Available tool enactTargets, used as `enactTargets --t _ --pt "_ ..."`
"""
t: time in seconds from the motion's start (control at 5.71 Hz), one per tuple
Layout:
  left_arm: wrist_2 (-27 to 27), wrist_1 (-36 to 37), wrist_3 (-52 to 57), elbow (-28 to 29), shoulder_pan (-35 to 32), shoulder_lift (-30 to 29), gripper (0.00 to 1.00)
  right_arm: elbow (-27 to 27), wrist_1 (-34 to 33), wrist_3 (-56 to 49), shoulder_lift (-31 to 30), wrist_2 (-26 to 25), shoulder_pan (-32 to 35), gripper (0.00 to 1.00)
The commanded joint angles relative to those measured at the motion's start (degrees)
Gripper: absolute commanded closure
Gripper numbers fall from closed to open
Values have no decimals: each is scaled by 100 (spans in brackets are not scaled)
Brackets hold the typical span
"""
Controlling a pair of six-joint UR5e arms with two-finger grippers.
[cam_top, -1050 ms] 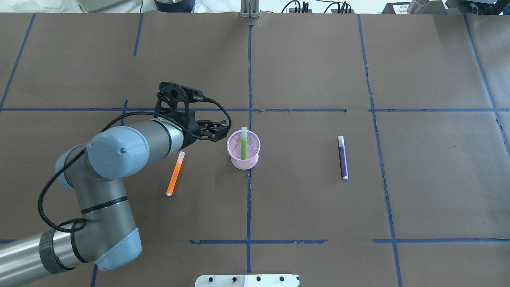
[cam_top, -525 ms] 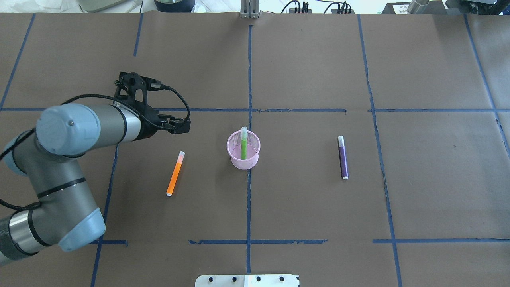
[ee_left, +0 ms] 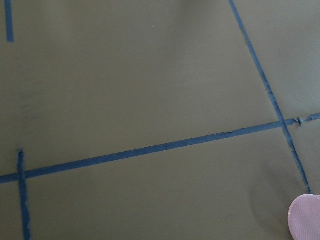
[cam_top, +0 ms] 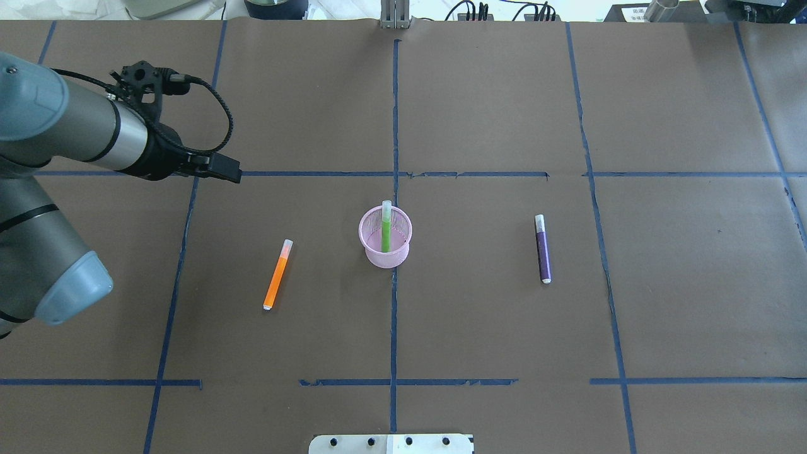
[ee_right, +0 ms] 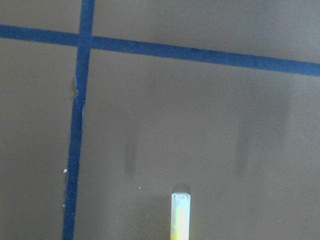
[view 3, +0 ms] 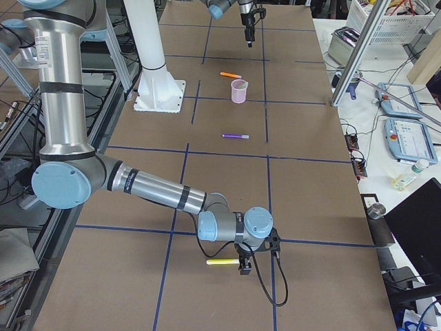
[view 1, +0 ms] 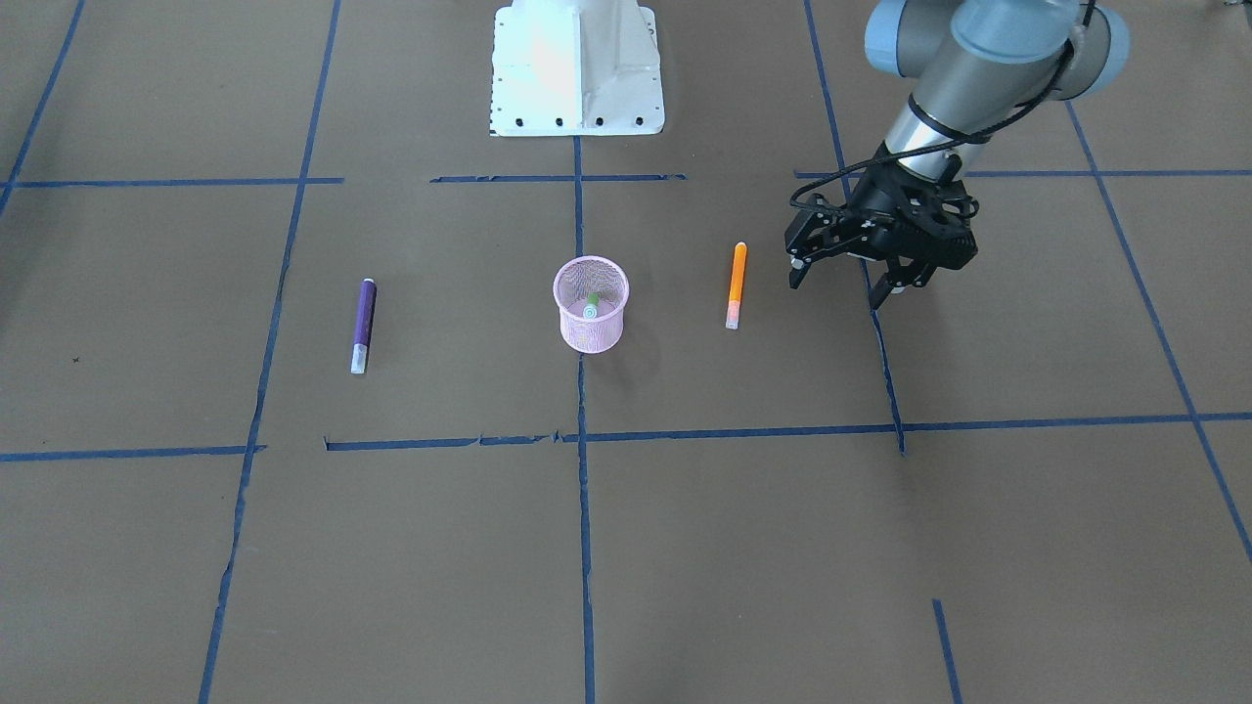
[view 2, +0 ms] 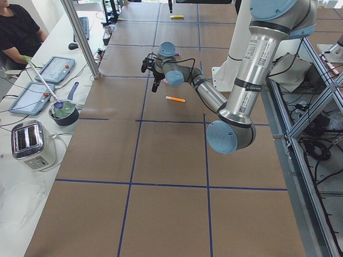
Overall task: Collect pens into pen holder
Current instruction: 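Withdraw the left gripper away from the cup while the right gripper grasps the yellow marker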
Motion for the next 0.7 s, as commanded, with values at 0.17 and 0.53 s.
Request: enactTargets --t 0.17,0.53 --pt "-185 92 430 -84 -219 344 1 -288 58 6 -74 165 -200 5" --pt "-185 92 430 -119 -219 353 1 -325 58 6 -74 165 -341 10"
